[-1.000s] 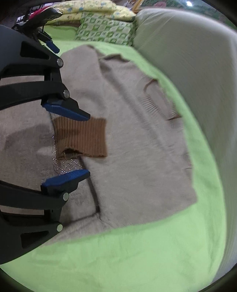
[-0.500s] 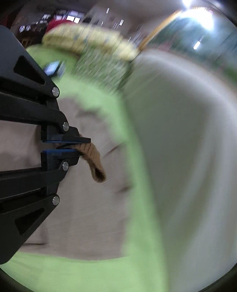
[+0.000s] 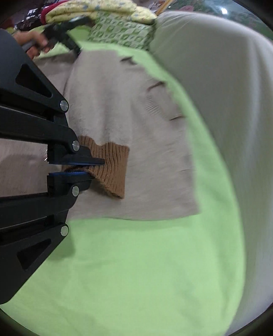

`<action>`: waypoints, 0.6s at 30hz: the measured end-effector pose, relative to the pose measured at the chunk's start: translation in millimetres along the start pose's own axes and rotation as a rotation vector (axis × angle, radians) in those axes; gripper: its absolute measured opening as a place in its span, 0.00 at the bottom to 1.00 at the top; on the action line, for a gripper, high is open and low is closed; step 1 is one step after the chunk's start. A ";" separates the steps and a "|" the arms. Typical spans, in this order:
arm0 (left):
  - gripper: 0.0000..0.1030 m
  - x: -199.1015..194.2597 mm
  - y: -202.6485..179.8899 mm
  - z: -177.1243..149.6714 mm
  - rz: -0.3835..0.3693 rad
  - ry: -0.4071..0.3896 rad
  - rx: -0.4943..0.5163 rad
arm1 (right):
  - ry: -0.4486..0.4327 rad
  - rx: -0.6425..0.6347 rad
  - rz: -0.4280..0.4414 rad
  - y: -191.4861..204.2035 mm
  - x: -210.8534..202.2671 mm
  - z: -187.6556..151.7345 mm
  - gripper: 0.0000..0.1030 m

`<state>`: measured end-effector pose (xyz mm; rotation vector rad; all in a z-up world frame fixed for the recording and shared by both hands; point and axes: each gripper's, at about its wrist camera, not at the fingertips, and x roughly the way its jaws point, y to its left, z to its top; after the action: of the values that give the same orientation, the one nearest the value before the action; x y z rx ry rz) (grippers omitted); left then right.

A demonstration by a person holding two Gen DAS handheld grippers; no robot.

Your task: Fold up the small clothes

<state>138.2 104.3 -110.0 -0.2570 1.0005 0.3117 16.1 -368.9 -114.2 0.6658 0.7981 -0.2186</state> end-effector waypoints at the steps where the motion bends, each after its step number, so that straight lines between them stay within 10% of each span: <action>1: 0.66 3.1 6.8 -0.3 -0.002 0.012 -0.014 | 0.005 -0.014 -0.008 -1.3 3.6 -1.9 0.05; 10: 0.66 0.3 5.4 0.1 -0.039 0.024 0.007 | -0.145 -0.035 0.062 4.7 -41.2 14.0 0.05; 18: 0.66 5.7 4.6 1.0 -0.050 0.040 0.029 | 0.029 -0.004 -0.059 -13.8 4.2 -7.3 0.05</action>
<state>140.2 109.7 -114.7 -0.2623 1.0360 0.2473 8.8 -374.8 -127.4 0.6436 0.8469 -0.2614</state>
